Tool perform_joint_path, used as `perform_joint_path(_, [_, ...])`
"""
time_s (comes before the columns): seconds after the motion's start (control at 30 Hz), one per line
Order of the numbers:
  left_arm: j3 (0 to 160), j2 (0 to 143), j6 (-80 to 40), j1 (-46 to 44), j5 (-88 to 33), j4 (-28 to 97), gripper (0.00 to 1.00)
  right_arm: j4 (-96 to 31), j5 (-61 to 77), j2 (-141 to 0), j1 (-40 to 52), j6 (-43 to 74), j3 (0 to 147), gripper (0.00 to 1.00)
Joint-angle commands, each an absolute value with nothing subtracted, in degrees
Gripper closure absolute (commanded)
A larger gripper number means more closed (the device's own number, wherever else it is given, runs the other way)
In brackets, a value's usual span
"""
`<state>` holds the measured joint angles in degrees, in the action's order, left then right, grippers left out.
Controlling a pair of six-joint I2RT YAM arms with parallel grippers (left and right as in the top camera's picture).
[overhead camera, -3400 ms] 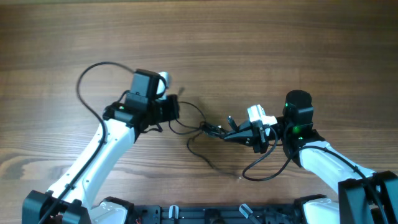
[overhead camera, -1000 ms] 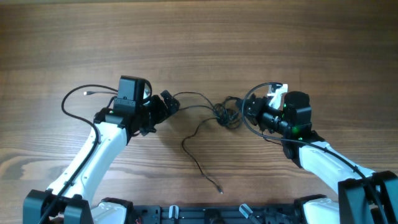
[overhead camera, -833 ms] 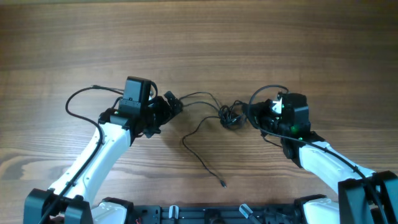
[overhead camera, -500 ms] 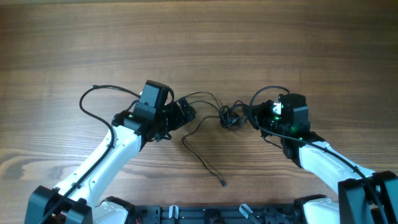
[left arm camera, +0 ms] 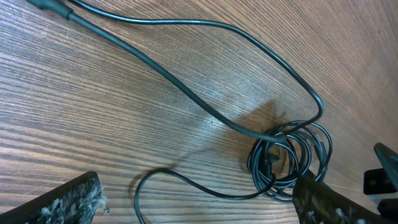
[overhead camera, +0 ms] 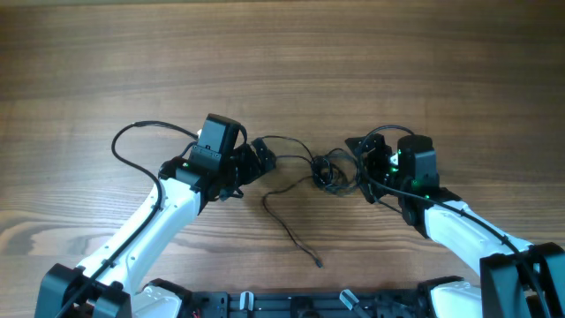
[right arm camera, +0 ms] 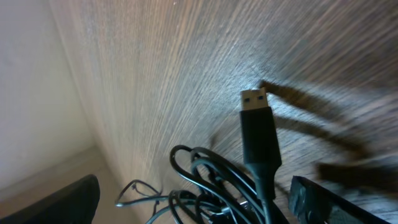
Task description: Untangle cables
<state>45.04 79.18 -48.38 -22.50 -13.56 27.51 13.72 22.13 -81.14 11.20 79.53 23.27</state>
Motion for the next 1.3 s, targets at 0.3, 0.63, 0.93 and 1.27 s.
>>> perform_joint_path(0.3, [44.95,78.83,-48.88,-22.76,-10.94,27.11,0.0,10.37,16.08,-81.14,11.18,72.23,23.14,0.06])
perform_joint_path(0.63, [44.95,78.81,-48.84,-25.76,-13.85,25.61,0.0,19.64,25.41,-77.12,7.62,51.83,23.16,0.0])
perform_joint_path(0.93, [44.95,78.83,-58.59,-27.97,-12.34,18.24,0.0,8.93,32.95,-71.18,8.12,43.4,23.14,0.28])
perform_joint_path(1.27, [44.95,79.53,-62.0,-34.2,-4.84,17.37,0.04,19.66,26.24,-89.03,16.53,55.7,23.27,0.45])
